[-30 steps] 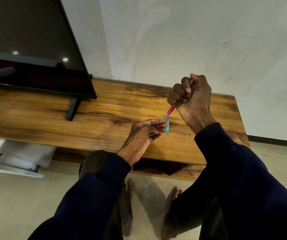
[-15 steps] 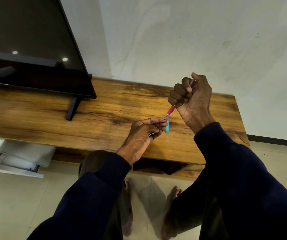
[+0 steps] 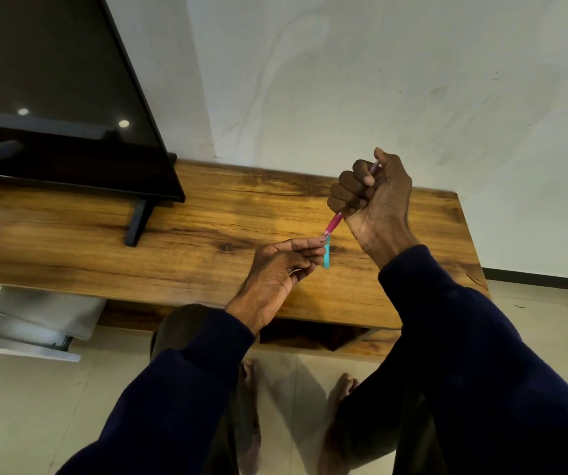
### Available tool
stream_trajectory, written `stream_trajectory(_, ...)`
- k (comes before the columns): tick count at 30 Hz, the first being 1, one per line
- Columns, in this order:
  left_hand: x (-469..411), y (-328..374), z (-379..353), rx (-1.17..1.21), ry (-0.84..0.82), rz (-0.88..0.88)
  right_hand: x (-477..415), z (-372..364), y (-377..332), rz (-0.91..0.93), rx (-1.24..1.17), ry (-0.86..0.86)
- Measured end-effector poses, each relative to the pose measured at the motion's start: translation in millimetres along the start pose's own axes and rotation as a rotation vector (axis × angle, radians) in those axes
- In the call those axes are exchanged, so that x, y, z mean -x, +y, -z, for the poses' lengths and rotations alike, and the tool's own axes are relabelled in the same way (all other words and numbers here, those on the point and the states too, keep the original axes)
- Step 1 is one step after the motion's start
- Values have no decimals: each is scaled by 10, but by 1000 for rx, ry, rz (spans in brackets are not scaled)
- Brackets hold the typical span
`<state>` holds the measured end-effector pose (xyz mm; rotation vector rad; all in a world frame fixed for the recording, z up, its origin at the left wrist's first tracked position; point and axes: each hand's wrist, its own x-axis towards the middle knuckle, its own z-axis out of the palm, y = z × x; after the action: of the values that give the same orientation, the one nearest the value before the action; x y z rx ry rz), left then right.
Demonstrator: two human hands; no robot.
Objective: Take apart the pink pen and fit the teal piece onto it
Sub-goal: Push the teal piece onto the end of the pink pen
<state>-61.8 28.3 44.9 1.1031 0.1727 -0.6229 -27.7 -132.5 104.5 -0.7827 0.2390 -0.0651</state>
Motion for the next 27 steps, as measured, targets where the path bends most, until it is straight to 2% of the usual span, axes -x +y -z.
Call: stream_trajectory(27, -1, -26, 20, -16, -7, 7, -9, -15, 20, 1, 9, 34)
